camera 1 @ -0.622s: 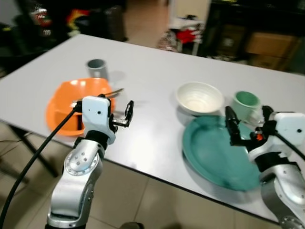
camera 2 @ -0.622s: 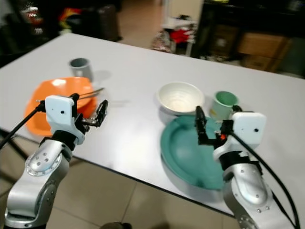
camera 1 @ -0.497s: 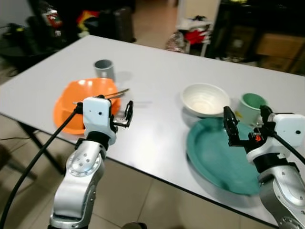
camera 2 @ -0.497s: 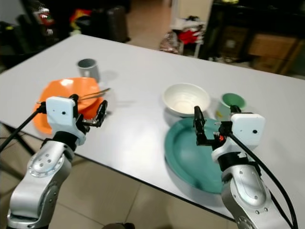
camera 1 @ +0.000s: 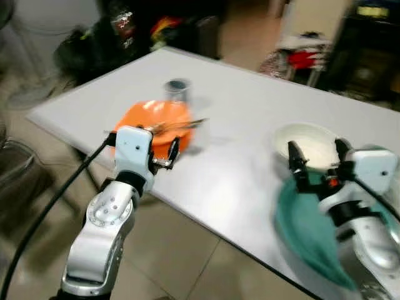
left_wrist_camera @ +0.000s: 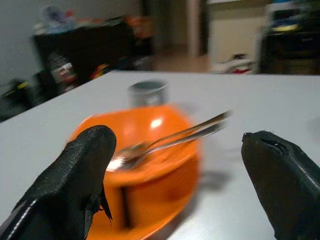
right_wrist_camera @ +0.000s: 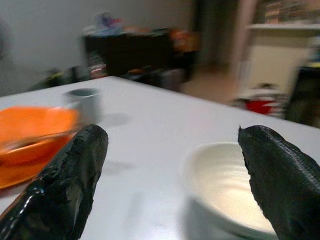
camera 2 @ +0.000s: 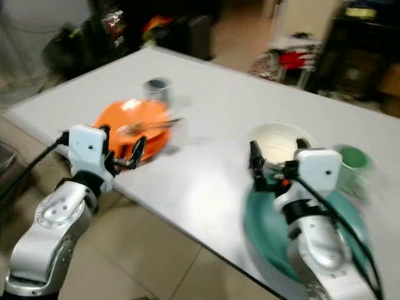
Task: Setting the table
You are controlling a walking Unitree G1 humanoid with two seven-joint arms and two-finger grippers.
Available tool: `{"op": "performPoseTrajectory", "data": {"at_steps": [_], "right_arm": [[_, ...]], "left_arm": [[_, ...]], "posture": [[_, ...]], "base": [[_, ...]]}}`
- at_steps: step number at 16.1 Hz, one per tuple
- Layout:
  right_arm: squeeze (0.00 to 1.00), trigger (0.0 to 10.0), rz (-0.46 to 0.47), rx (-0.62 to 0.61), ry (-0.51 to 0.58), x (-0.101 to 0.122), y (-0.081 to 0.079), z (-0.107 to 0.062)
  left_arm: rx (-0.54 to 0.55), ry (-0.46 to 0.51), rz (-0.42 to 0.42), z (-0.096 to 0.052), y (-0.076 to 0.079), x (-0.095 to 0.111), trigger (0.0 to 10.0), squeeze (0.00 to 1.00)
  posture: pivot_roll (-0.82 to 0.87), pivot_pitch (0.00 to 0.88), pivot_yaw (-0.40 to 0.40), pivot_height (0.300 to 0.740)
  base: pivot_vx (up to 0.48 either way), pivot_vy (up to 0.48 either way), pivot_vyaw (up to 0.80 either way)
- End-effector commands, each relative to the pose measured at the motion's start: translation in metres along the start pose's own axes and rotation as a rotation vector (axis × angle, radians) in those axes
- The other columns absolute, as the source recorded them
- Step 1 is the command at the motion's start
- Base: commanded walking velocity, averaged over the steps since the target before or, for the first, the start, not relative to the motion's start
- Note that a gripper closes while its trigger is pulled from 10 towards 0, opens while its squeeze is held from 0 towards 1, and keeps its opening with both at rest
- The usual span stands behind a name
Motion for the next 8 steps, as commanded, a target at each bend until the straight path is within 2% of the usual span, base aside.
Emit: {"op": "performPoseTrajectory", "data": {"at_steps": [1,5,8], "right_arm": [[1.00,10.0,-0.019,0.000,0.000,0.0009,0.0014,0.0005],[1.00,10.0,0.021,-0.017,-0.011,-0.0009,0.0043,-0.0012],[1.00,10.0,0.058,-0.022,-0.023,-0.0049,0.0033,-0.0031]], "left_arm": [[-0.011,0.006,-0.007,-0.0002,0.0014,0.0026,10.0,0.00],[-0.026,-0.012,-0.024,-0.0010,0.0037,-0.0010,10.0,0.00],[-0.035,-0.014,-0.033,-0.0010,0.0029,-0.0017,10.0,0.00]], "posture": [[-0.01,0.000,-0.007,0.740],[-0.01,0.000,-0.007,0.740],[-0.01,0.000,-0.004,0.740]], "base": [[0.000,0.000,0.80],[0.000,0.000,0.80],[0.000,0.000,0.00]]}}
Point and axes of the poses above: a point about 5 cm out from each wrist's last joint towards the gripper, its own z axis pointing out of the wrist towards the gripper, its own x axis along the axis of the wrist's last joint, y = z × x, the point moved 5 cm from there along z, pointing out of the wrist towards the gripper, and after that the axes turned 13 degrees about z, right-handed, at the moved point
